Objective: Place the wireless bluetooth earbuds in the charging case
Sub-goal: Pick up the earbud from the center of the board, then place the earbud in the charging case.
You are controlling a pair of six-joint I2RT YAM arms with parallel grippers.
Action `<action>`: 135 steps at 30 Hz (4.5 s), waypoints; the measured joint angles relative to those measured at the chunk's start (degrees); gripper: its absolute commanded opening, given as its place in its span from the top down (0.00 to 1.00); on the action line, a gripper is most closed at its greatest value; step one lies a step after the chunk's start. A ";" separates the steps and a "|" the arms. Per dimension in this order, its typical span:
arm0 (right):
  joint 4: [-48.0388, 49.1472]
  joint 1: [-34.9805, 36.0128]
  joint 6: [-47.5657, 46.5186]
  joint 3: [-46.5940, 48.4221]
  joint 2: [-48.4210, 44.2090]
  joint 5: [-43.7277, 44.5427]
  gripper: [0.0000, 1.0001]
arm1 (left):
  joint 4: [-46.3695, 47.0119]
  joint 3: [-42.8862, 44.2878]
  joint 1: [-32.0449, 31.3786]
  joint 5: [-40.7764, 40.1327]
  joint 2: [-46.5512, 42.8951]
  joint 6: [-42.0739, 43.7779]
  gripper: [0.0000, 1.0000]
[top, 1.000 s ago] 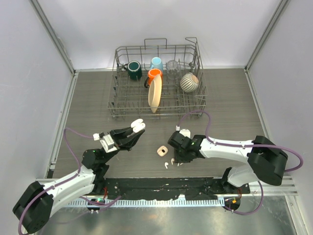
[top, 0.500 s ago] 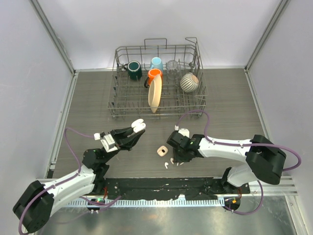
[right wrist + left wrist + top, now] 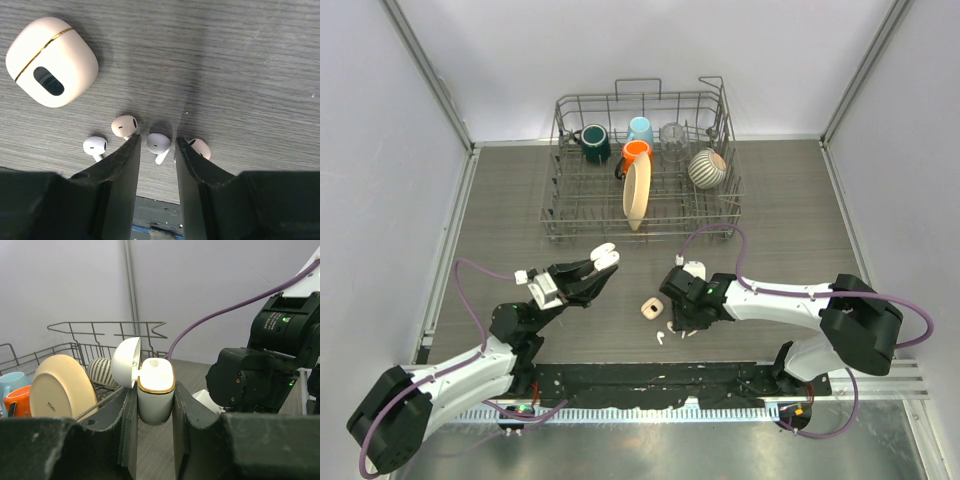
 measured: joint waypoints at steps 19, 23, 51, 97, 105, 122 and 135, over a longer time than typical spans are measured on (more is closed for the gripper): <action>-0.35 0.00 -0.76 0.39 0.63 0.15 0.77 | 0.04 0.00 0.00 0.02 0.94 0.22 1.00; -0.59 0.00 -1.09 0.79 0.66 0.79 0.88 | 0.02 0.00 0.00 0.02 0.94 0.24 1.00; 31.65 2.23 -31.80 10.95 -20.70 16.41 0.99 | 0.15 1.05 0.00 1.14 3.39 -0.13 1.00; 46.14 13.29 -50.66 10.49 -16.98 17.44 0.99 | 0.31 4.09 0.00 2.10 6.12 -3.10 1.00; 46.03 13.73 -52.87 10.23 -16.20 18.01 0.99 | 0.26 4.09 0.00 2.01 6.10 -3.56 1.00; 46.07 13.99 -57.94 10.23 -15.52 18.40 0.99 | 0.07 4.09 0.00 2.38 5.84 -3.78 1.00; 46.01 13.92 -59.47 9.49 -16.57 15.91 0.98 | -0.02 4.09 -0.02 2.43 5.64 -3.98 1.00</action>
